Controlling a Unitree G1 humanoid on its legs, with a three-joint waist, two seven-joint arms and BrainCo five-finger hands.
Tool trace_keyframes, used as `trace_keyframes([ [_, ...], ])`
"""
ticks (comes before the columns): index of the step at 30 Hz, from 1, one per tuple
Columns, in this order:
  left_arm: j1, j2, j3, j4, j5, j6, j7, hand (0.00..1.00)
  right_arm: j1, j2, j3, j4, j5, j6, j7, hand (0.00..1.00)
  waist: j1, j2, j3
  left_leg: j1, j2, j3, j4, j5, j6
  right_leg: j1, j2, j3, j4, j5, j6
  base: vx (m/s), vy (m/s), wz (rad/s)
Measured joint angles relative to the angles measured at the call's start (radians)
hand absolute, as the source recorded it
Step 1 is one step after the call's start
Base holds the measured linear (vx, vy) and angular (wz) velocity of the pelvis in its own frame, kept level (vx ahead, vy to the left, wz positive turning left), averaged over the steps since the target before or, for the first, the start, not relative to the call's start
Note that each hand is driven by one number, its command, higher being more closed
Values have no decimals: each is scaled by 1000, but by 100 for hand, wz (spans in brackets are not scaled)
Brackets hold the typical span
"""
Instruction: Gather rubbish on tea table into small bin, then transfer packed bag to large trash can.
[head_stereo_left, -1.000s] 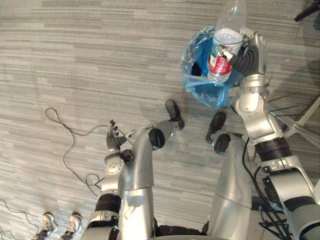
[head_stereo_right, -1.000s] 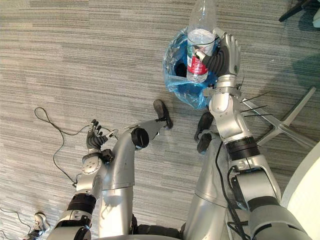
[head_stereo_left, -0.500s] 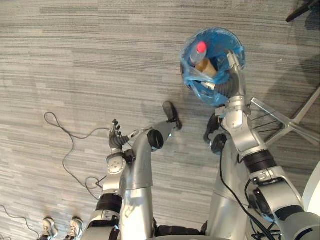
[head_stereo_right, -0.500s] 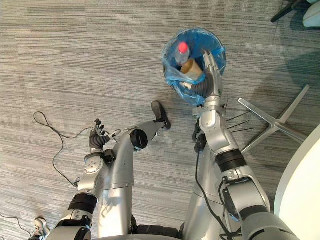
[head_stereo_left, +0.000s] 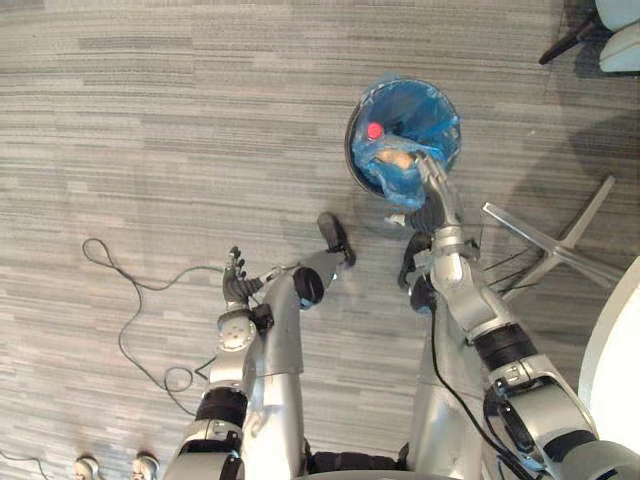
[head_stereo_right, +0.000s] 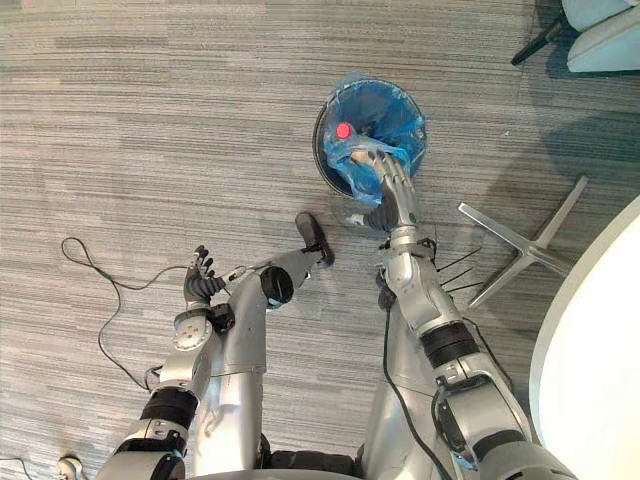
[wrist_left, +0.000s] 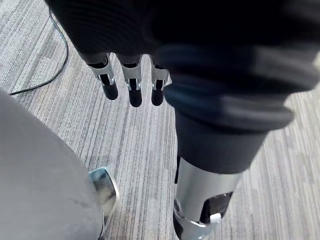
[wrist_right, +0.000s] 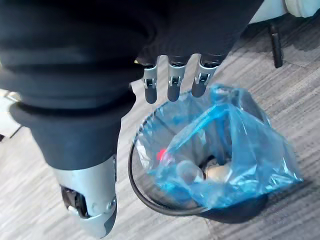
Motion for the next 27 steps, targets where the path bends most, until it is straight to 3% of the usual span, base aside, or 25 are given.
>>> trace_keyframes([
  [7,-37,-8,1,28,-1,-5,21,0,-81,15,-32,128,-18,69,-22,0,2,0,0,-19,-18,-19,-16,14,2,-9,-11,-15,-3,0,-1,-41,-10,10],
  [16,-51,-10,1,46,-1,-4,21,0,-92,30,-46,171,-4,69,-21,0,6,0,0,-22,-30,-27,-13,14,2,-7,-22,-17,7,-6,-1,-44,-3,5],
  [21,-56,-17,0,59,-1,11,20,0,-50,56,-53,85,21,50,-26,0,4,0,0,6,-29,-29,-10,14,2,25,-21,-19,5,-6,-1,-60,-8,0],
  [27,-15,-23,-23,61,1,37,16,0,165,108,-54,-85,56,49,-24,0,-2,-1,-1,204,-36,6,-132,13,1,223,1,-27,-122,10,12,-34,-13,-5],
])
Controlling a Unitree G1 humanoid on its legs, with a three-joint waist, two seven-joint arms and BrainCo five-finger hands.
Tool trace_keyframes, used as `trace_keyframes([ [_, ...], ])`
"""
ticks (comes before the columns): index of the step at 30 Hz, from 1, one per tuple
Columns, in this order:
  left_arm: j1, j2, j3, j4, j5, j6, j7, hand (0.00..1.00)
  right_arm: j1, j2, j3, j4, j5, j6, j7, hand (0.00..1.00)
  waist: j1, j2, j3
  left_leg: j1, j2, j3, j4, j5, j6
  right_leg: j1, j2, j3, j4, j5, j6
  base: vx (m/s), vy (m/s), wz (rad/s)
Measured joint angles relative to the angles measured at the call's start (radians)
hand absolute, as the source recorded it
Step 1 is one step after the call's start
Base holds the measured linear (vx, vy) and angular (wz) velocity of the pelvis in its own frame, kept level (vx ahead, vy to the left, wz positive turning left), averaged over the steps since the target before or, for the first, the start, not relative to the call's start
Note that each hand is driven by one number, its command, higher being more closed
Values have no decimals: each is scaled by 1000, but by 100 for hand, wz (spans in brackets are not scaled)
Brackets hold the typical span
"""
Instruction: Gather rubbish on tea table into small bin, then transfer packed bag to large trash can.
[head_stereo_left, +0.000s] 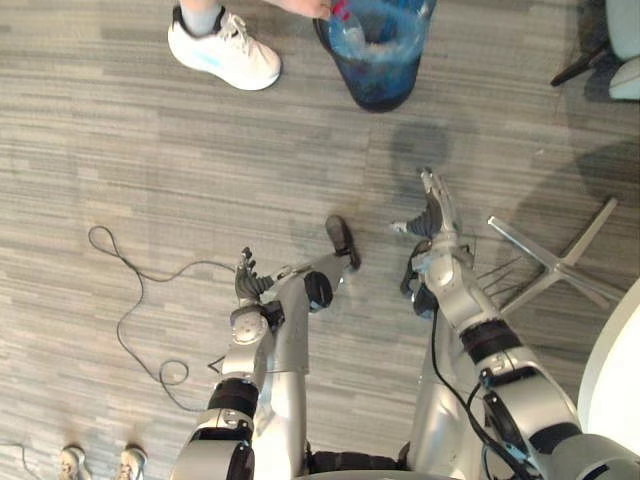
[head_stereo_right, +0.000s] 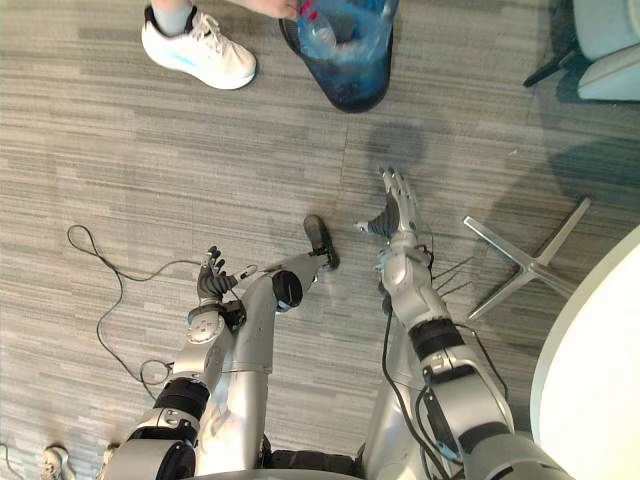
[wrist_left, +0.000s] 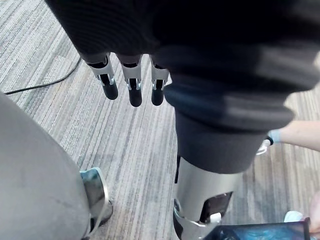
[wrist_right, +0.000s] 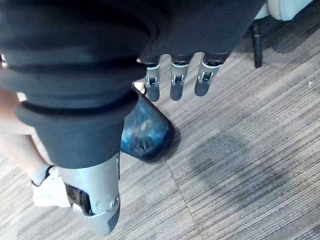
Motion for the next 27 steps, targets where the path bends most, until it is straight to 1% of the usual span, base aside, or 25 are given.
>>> trace_keyframes([
  [1,15,1,-16,0,0,3,-2,0,40,9,1,-23,7,-2,0,0,0,-4,-2,56,-7,25,-50,-1,-8,48,-2,0,-47,22,-1,70,-19,-14],
  [2,56,7,-25,-5,7,4,-16,0,99,29,7,-31,10,-6,4,0,2,-23,-17,103,-3,-11,-11,-5,-10,112,-8,-6,-89,50,-3,90,-42,-27],
  [3,77,7,-24,-5,8,4,-18,0,122,35,8,-38,16,-7,5,0,4,-25,-24,129,4,-16,-9,2,-9,137,-3,-11,-88,49,3,84,-40,-28],
  [4,97,7,-27,-4,8,7,-20,0,155,45,9,-59,18,-10,6,0,-3,-30,-32,159,-3,-18,-23,3,13,169,-2,-10,-99,47,7,47,-17,-3],
  [5,119,8,-33,-2,10,7,-21,0,201,58,6,-76,21,-13,6,0,-16,-42,-51,203,-27,-19,-75,6,7,211,-5,-13,-134,51,15,61,31,29],
  [6,134,8,-42,8,10,10,-25,0,230,62,8,-77,37,-15,10,0,-26,-48,-61,262,-48,-11,-148,10,0,268,-1,-16,-187,62,24,111,43,37],
  [7,140,9,-51,11,11,14,-32,0,246,64,6,-76,39,-15,14,0,-26,-50,-62,298,-55,7,-188,0,-19,303,-2,-13,-229,71,25,158,25,36],
  [8,164,10,-59,15,14,16,-41,0,284,69,11,-74,39,-20,28,0,-25,-50,-80,326,-41,5,-160,0,-27,349,-4,-27,-264,86,31,117,-6,13],
  [9,179,10,-58,18,15,17,-41,0,298,68,12,-73,38,-22,31,0,-23,-48,-91,344,-35,8,-168,33,-3,370,0,-31,-258,82,38,65,-1,12],
  [10,193,17,-59,38,21,21,-42,0,318,78,21,-71,38,-23,47,0,-24,-59,-108,384,-55,12,-204,32,10,402,-2,-32,-260,76,49,30,17,12],
  [11,203,22,-67,69,29,23,-45,0,328,80,23,-45,38,-27,49,0,-25,-60,-137,419,-79,12,-266,40,-6,428,-3,-36,-295,77,47,47,41,24],
  [12,206,24,-72,88,32,23,-49,0,327,80,26,-21,38,-29,53,0,-25,-58,-149,444,-92,13,-309,49,-20,445,0,-36,-321,79,47,98,43,32],
  [13,218,27,-74,115,45,25,-61,0,326,74,30,25,38,-32,67,0,-28,-50,-169,481,-104,12,-360,50,-83,491,4,-40,-393,83,43,139,27,23],
  [14,234,35,-73,141,49,23,-63,0,326,73,30,77,39,-40,71,0,-24,-48,-186,492,-106,-13,-350,95,-83,525,2,-46,-418,98,55,126,5,16],
  [15,236,42,-70,165,50,23,-63,0,324,74,30,103,39,-42,73,0,-25,-46,-189,506,-104,-9,-357,92,-61,542,11,-51,-419,106,64,70,-31,15],
  [16,240,55,-71,211,53,29,-64,0,327,72,28,148,49,-48,87,0,-31,-43,-213,523,-111,-8,-392,93,-64,563,15,-59,-449,113,60,38,-28,10],
  [17,251,65,-72,234,69,31,-67,0,327,69,21,191,64,-48,98,0,-29,-43,-231,543,-119,-9,-428,107,-81,583,18,-63,-487,123,65,63,-16,9],
  [18,256,69,-71,244,77,35,-70,0,326,69,11,207,79,-48,105,0,-29,-42,-233,557,-122,-9,-440,117,-85,600,21,-65,-508,134,62,103,0,-7],
  [19,267,79,-70,260,90,36,-83,0,328,67,-5,235,99,-49,117,0,-34,-40,-242,576,-123,-11,-452,139,-75,631,32,-68,-544,149,65,102,-24,-3],
  [20,274,87,-67,278,96,38,-87,0,330,67,-30,265,128,-49,133,0,-42,-41,-252,587,-126,-33,-452,152,-80,655,32,-69,-569,153,65,93,-31,4],
  [21,277,88,-59,286,103,40,-88,0,334,67,-45,279,136,-49,136,0,-49,-41,-262,588,-130,-55,-452,165,-72,665,32,-70,-579,153,65,97,-58,6],
  [22,290,91,-54,291,122,45,-93,0,345,67,-80,302,163,-49,140,0,-51,-42,-283,596,-137,-99,-462,175,-77,675,35,-69,-595,157,61,84,-53,0],
  [24,307,98,-52,303,132,46,-107,0,359,65,-127,324,193,-49,154,0,-52,-41,-291,638,-139,-108,-493,176,-79,712,52,-66,-624,168,56,63,-50,-19],
  [27,324,98,-46,328,165,58,-118,0,404,63,-178,349,239,-49,160,0,-57,-41,-327,683,-138,-108,-544,180,-88,738,67,-56,-648,172,52,37,-38,-19],
])
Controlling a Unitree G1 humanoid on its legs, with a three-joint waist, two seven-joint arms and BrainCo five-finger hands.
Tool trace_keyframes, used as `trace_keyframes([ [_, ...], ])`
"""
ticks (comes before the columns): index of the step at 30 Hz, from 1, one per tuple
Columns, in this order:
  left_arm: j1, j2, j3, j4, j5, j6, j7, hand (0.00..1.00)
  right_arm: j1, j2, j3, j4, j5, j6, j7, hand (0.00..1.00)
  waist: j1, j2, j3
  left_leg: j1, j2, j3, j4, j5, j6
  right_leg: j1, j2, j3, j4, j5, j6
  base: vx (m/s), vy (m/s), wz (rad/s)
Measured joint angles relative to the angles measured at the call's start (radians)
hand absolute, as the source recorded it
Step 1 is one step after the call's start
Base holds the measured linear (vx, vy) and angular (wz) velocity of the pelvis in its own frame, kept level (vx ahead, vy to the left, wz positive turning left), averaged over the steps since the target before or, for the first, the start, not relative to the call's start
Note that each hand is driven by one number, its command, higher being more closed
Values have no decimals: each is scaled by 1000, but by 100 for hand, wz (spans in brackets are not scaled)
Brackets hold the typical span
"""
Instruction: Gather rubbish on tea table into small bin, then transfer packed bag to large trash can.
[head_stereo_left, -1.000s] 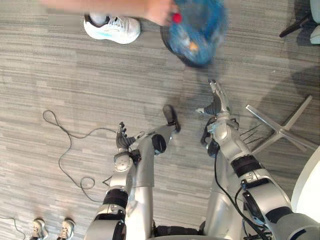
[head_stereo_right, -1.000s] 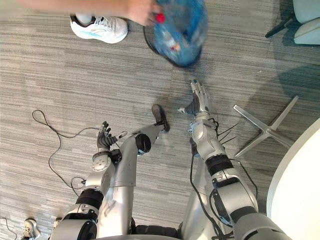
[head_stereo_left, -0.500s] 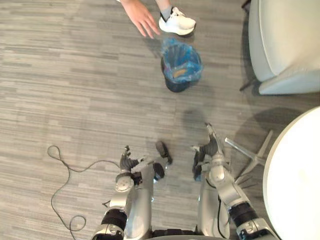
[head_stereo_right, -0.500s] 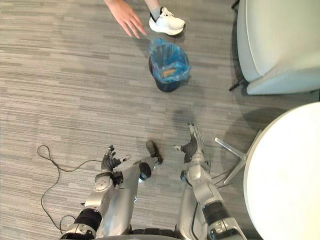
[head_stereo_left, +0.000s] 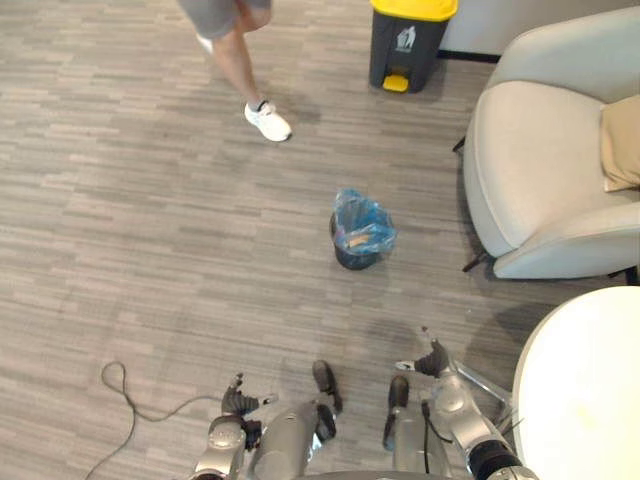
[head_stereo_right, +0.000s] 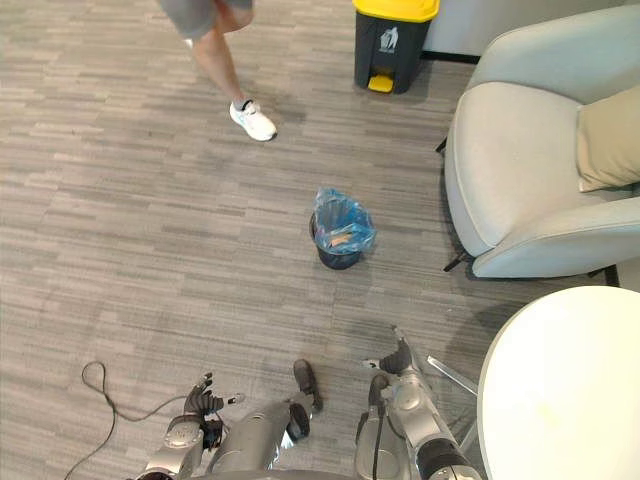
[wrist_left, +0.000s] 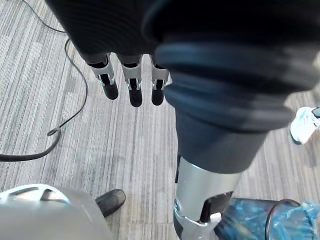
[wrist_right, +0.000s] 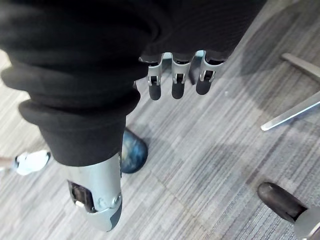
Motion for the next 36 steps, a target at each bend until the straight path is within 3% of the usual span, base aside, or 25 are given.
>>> trace_keyframes([
  [2,14,-1,20,3,1,8,-10,0,23,0,-29,16,24,0,6,0,-19,0,-13,12,6,3,-17,0,0,1,6,10,0,0,-1,39,-38,-12],
  [9,21,-1,32,19,12,15,-12,0,75,0,-92,31,44,3,20,0,-28,4,-14,40,23,31,-16,-31,-30,1,31,43,17,-13,-17,56,-47,-20],
  [14,20,-3,35,19,30,16,-31,0,112,-5,-97,31,42,7,38,0,-25,10,-14,4,105,33,225,-171,-110,12,38,50,133,-115,-34,113,-78,-5],
  [16,19,-4,42,15,30,15,-31,0,116,4,-92,28,42,8,42,0,-23,12,-14,-19,132,25,311,-160,-102,17,44,55,154,-143,-42,127,-80,0],
  [18,17,-7,69,0,28,14,-30,0,110,13,-96,29,43,9,42,0,-21,10,-6,-97,174,5,476,-145,-121,52,49,53,139,-145,-58,158,-102,4],
  [20,19,-8,71,1,27,14,-29,0,106,12,-98,29,46,11,39,0,-15,9,0,-115,166,-44,428,-168,-111,82,41,52,126,-156,-57,167,10,-11],
  [22,40,-21,75,5,24,14,-29,0,105,-9,-100,29,53,10,37,0,-1,43,-11,-105,157,-92,266,-123,-110,79,55,81,143,-194,-28,199,138,-42],
  [23,40,-21,86,5,19,14,-28,0,105,-11,-99,29,54,12,36,0,10,38,-8,-103,145,-105,280,-109,-65,76,47,101,162,-219,-11,242,169,-37],
  [24,40,-20,104,1,18,14,-27,0,105,-6,-99,26,54,18,36,0,13,24,-11,-105,124,-104,319,-155,-35,81,21,106,179,-250,10,263,165,-13],
  [27,42,-4,108,0,-2,13,-23,0,124,10,-96,19,50,28,38,0,20,-10,-11,-99,92,-88,396,-260,-10,41,-29,126,338,-285,48,347,149,-4],
  [29,50,9,100,-1,-4,15,-13,0,124,35,-87,-4,46,30,42,0,14,-25,0,-50,78,-88,417,-307,15,-79,-56,155,641,-217,64,463,150,7],
  [30,59,15,93,-2,-13,18,-7,0,120,38,-88,-16,46,28,42,0,2,-28,7,-2,78,-89,416,-332,21,-116,-52,159,758,-218,47,452,90,11],
  [32,61,16,91,-5,-18,19,-6,0,109,34,-83,-25,46,27,40,0,4,-24,20,71,79,-99,395,-354,19,-158,-31,133,793,-261,8,453,38,8],
  [34,40,13,89,-12,-21,19,-6,0,90,21,-78,-20,45,24,41,0,0,-11,38,155,92,-121,325,-354,18,-208,29,76,670,-286,-32,491,-38,19],
  [35,25,15,78,-12,-21,18,-7,0,85,8,-78,-19,42,24,41,0,-9,9,49,187,104,-141,294,-351,12,-238,74,46,542,-274,-41,447,-53,36],
  [36,20,19,73,-13,-21,16,-7,0,85,2,-78,-18,39,25,41,0,-18,2,49,197,104,-146,290,-350,-2,-244,93,42,455,-243,-48,455,-66,61],
])
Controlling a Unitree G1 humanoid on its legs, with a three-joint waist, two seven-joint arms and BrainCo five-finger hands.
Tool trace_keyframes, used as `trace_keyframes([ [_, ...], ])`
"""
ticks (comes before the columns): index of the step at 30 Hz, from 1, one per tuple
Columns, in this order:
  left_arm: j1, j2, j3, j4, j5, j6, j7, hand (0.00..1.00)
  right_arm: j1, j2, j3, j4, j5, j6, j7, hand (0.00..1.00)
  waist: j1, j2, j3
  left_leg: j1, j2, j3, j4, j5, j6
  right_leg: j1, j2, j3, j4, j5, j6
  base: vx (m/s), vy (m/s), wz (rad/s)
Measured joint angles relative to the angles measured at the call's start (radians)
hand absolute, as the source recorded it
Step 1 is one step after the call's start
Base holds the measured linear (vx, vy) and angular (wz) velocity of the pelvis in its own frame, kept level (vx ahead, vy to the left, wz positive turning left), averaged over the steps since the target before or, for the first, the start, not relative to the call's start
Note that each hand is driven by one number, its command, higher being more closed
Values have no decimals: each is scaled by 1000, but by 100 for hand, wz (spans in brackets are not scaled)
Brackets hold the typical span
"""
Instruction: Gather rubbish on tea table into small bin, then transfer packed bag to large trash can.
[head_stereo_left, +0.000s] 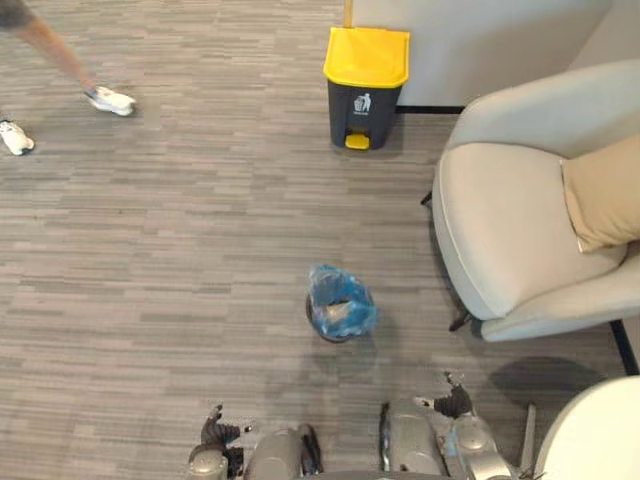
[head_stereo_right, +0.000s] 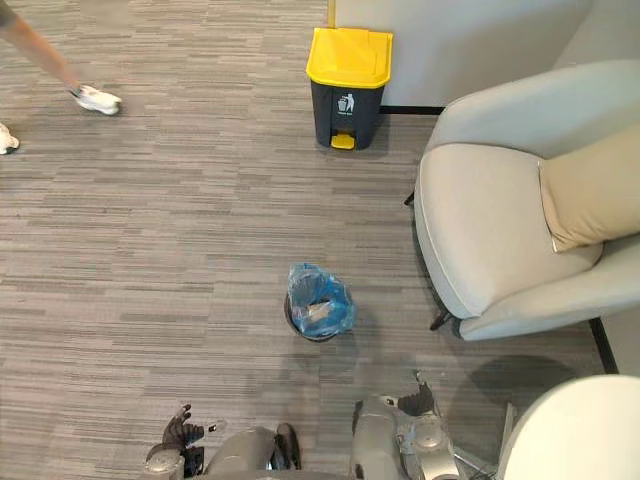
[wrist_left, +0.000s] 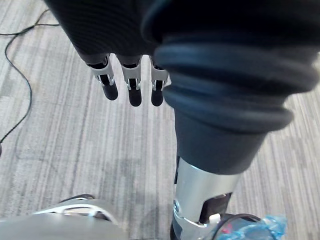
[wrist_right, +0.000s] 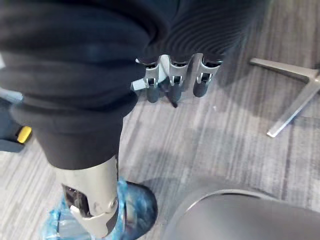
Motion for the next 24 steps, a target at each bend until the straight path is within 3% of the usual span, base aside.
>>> trace_keyframes([
  [1,1,10,-3,-7,8,-6,-1,0,19,-7,-1,-5,-5,1,-1,0,-10,-26,-1,21,-23,-20,4,-7,-49,5,12,9,-165,188,-62,469,-91,70],
  [2,-8,-12,-1,-16,16,-6,0,0,24,-32,0,9,-6,7,-1,0,-13,8,13,19,-2,-43,63,-33,-92,6,15,-14,-114,210,-84,471,-74,59],
  [3,-9,-18,-3,-25,21,-9,-1,0,23,-43,0,5,-6,11,-3,0,-8,15,15,-2,21,-46,114,-20,-114,10,12,-31,-107,197,-94,473,-101,45],
  [4,-15,-25,-3,-45,21,-9,-1,0,28,-44,2,-30,-8,12,-3,0,-7,12,22,-86,43,-45,277,30,-152,31,8,-36,-119,160,-99,444,-123,25],
  [5,-19,-36,-2,-63,20,-9,-1,0,21,-40,7,-67,-9,12,-5,0,-2,11,43,-175,95,-42,466,48,-146,73,18,-42,-134,140,-108,499,-170,24],
  [8,-28,-53,-15,-92,19,-8,-2,0,19,-21,29,-142,-16,2,-24,0,7,-8,58,-259,161,-20,575,18,-104,143,23,-49,-141,136,-115,310,-72,2],
  [9,-37,-55,-24,-119,20,-9,-3,0,13,-10,29,-170,-38,1,-35,0,18,-26,57,-294,161,-13,480,7,-85,161,10,-47,-149,136,-115,302,8,-11],
  [10,-41,-56,-24,-130,20,-10,-2,0,13,-9,29,-174,-45,0,-41,0,23,-26,56,-304,162,-13,421,8,-84,161,10,-47,-149,136,-115,282,38,-36],
  [11,-41,-58,-24,-151,20,-11,-1,0,12,-13,29,-193,-47,-1,-46,0,30,-16,53,-307,162,-14,259,38,-89,152,20,-45,-146,129,-103,207,112,-54],
  [12,-40,-60,-29,-153,20,-10,1,0,11,-21,29,-207,-48,0,-47,0,29,13,46,-314,172,-26,132,169,-82,143,41,-40,-135,101,-68,197,204,-60],
  [13,-44,-55,-42,-150,21,-10,1,0,6,-18,27,-204,-50,3,-47,0,28,13,46,-316,175,-28,131,136,-113,129,42,-29,-119,82,-57,207,250,-35],
  [14,-68,-38,-53,-138,21,-9,0,0,-7,-6,27,-196,-56,5,-49,0,23,-11,54,-324,146,-17,124,136,-105,96,10,-7,-94,73,-44,162,206,-12],
  [16,-86,-38,-68,-135,21,-9,0,0,-7,-4,29,-187,-75,5,-49,0,21,-17,53,-329,113,-4,121,137,-103,86,-21,8,-99,71,-25,124,158,-6],
  [22,-84,19,-68,-114,21,-9,2,0,-53,10,74,-187,-126,4,-49,0,27,-21,55,-287,99,44,122,133,-96,110,-25,92,-152,114,23,68,108,-31],
  [24,-82,27,-68,-113,21,-9,3,0,-78,6,84,-187,-147,4,-50,0,29,-24,59,-279,99,56,125,119,-74,97,-19,122,-153,126,25,-3,66,-54],
])
